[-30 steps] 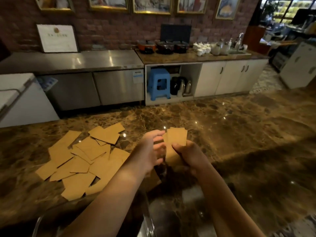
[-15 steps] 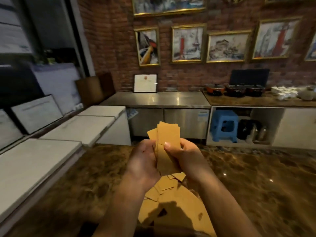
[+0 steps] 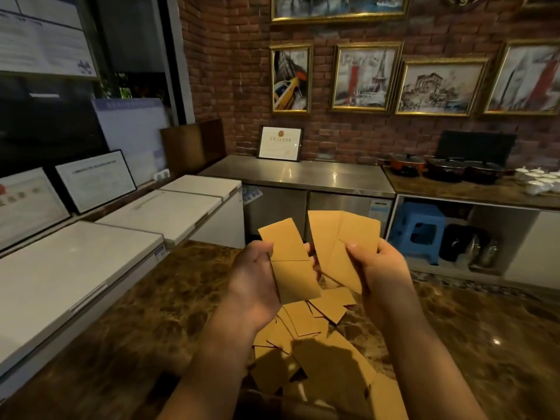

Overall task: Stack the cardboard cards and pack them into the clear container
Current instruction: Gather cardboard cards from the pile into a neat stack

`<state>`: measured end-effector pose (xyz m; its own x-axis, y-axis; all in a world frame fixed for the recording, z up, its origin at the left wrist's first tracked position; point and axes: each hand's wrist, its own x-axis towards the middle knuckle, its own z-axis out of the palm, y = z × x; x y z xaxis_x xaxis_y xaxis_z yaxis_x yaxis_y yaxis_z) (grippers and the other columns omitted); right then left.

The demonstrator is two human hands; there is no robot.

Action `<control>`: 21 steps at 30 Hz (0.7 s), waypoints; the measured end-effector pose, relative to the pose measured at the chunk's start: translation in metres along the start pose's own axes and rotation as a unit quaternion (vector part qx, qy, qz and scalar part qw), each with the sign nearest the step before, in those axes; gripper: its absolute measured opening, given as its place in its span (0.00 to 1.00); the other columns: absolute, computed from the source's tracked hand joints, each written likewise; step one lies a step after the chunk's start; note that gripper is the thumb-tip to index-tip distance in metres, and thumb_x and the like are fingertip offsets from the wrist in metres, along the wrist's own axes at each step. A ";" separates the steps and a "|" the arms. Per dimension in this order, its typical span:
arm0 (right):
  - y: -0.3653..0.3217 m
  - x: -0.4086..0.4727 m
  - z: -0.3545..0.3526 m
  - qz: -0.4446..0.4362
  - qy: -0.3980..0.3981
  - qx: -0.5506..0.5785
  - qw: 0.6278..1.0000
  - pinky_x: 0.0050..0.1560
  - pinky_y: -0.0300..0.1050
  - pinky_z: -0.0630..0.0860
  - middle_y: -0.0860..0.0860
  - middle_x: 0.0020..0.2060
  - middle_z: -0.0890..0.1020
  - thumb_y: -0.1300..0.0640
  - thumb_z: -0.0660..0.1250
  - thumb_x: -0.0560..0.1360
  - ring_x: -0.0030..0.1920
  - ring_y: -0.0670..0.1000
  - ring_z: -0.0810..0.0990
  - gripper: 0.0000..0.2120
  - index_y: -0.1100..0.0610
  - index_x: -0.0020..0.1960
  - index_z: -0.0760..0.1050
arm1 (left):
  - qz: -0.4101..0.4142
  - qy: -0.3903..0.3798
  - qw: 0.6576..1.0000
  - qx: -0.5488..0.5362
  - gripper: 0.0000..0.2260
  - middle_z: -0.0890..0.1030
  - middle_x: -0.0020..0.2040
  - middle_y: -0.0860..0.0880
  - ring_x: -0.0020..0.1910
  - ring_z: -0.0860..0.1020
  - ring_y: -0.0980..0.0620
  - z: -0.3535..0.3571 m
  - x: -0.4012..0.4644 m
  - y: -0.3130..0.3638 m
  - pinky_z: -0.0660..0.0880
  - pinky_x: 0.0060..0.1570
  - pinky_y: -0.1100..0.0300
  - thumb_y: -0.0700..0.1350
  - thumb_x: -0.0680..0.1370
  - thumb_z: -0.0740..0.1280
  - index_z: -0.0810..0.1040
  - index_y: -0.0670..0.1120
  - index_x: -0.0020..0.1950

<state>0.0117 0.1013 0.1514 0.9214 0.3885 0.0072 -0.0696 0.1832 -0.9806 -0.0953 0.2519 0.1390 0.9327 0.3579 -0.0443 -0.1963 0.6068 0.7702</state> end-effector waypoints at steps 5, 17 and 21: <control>0.006 -0.009 0.005 -0.135 0.041 -0.118 0.983 0.40 0.47 0.81 0.45 0.45 0.82 0.53 0.68 0.79 0.46 0.48 0.82 0.07 0.42 0.51 0.72 | -0.001 0.017 0.999 0.046 0.19 0.87 0.51 0.45 0.46 0.86 0.49 0.005 0.012 -0.008 0.82 0.36 0.56 0.54 0.78 0.59 0.76 0.50 0.66; 0.008 -0.027 0.017 -0.033 -0.099 -0.031 0.994 0.45 0.58 0.81 0.50 0.52 0.85 0.44 0.66 0.71 0.51 0.55 0.83 0.11 0.39 0.53 0.79 | 0.033 0.067 0.997 0.034 0.21 0.86 0.58 0.43 0.53 0.85 0.43 0.001 0.021 -0.028 0.82 0.40 0.50 0.56 0.81 0.61 0.71 0.48 0.71; 0.006 -0.013 0.001 0.008 -0.080 -0.014 0.997 0.43 0.52 0.76 0.49 0.49 0.84 0.53 0.66 0.77 0.53 0.57 0.79 0.08 0.43 0.54 0.79 | 0.054 0.008 0.996 0.066 0.18 0.85 0.59 0.45 0.54 0.85 0.43 -0.003 0.020 -0.026 0.82 0.40 0.47 0.54 0.81 0.60 0.68 0.62 0.72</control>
<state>-0.0013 0.0981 0.1455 0.8478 0.5300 0.0202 -0.0716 0.1521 -0.9858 -0.0729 0.2457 0.1160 0.9032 0.4278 0.0353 -0.2536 0.4656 0.8479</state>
